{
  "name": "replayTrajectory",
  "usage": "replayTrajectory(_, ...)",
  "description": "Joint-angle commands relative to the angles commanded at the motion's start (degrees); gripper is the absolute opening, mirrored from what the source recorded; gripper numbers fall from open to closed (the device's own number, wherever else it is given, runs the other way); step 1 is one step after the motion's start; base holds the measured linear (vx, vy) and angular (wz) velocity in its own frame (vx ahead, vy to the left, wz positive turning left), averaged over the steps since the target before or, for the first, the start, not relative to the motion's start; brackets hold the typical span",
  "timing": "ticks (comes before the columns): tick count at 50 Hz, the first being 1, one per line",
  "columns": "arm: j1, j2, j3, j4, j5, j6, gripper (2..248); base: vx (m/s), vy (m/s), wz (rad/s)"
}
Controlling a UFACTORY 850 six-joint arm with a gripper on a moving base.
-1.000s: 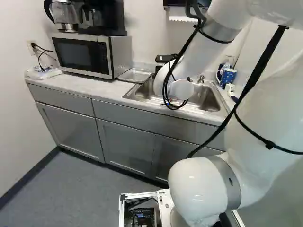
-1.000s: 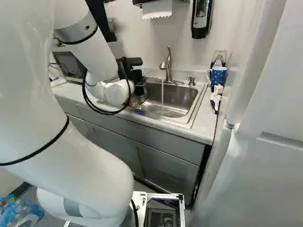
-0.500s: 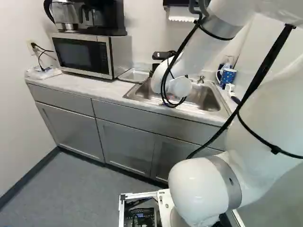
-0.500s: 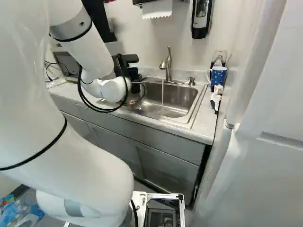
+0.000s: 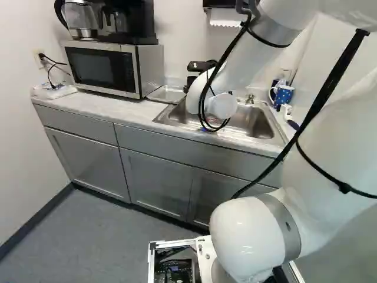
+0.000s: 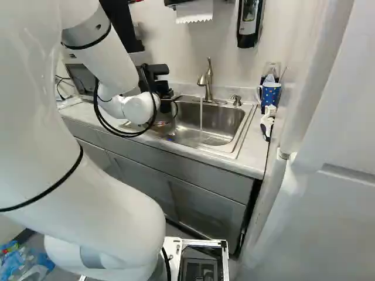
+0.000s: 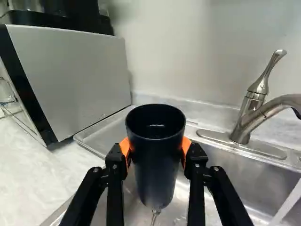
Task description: Rinse the cup and place it in the tray
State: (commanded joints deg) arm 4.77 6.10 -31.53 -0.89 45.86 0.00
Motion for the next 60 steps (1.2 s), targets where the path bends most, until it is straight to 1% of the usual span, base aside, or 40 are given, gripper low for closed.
replayTrajectory(7,0.0,0.0,0.0,0.0,0.0,0.12,123,0.0,0.0,0.0)
replayTrajectory(10,0.0,0.0,0.0,0.0,0.0,0.99,123,0.0,0.0,0.0)
replayTrajectory(14,0.0,0.0,0.0,0.0,0.0,2.82,123,0.0,0.0,0.0)
replayTrajectory(60,0.0,0.0,0.0,0.0,0.0,30.11,123,0.0,0.0,0.0)
